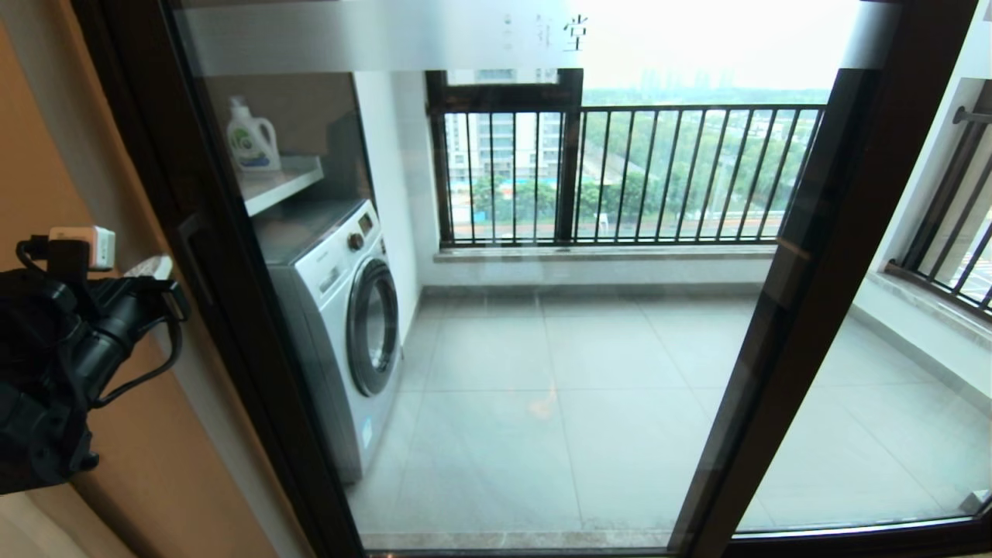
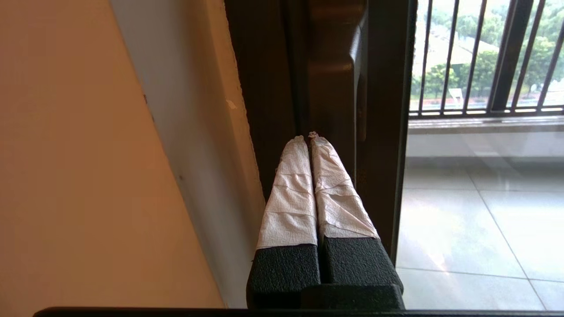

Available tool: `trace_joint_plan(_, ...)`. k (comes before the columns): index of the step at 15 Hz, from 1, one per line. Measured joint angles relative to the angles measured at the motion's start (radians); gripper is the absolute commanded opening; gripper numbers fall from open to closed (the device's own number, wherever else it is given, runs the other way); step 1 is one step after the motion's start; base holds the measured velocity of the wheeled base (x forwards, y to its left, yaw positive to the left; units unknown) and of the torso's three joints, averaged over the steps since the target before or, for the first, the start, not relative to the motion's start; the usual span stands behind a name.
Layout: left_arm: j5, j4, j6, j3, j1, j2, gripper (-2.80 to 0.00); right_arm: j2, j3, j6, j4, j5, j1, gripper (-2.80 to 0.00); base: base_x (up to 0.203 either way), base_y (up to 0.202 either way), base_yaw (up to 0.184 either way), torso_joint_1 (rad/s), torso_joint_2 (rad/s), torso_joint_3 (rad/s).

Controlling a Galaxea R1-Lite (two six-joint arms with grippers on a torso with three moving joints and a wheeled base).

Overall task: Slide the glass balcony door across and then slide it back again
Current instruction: Open the slid door

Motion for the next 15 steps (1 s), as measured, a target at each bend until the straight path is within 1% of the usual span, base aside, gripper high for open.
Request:
trace_joint_plan(3, 0.005, 0.02, 0.001, -0.084, 0.001, 0.042, -2.8, 0.0, 0.0, 0.0, 0.0, 0.0, 0.0, -2.8, 0.0, 0.0, 0.0, 0.0, 0.0, 0.0)
trace_joint_plan(7, 0.008, 0.126, 0.004, -0.202, 0.001, 0.06, -2.8, 0.0, 0.0, 0.0, 0.0, 0.0, 0.0, -2.8, 0.0, 0.0, 0.0, 0.0, 0.0, 0.0)
trace_joint_plan(9, 0.008, 0.159, 0.017, -0.248, 0.0, 0.062, -2.8, 0.0, 0.0, 0.0, 0.0, 0.0, 0.0, -2.8, 0.0, 0.0, 0.0, 0.0, 0.0, 0.0)
trace_joint_plan(11, 0.007, 0.163, 0.023, -0.272, 0.0, 0.063, -2.8, 0.0, 0.0, 0.0, 0.0, 0.0, 0.0, -2.8, 0.0, 0.0, 0.0, 0.0, 0.0, 0.0)
trace_joint_plan(15, 0.007, 0.163, 0.024, -0.277, 0.0, 0.063, -2.8, 0.0, 0.0, 0.0, 0.0, 0.0, 0.0, -2.8, 0.0, 0.0, 0.0, 0.0, 0.0, 0.0)
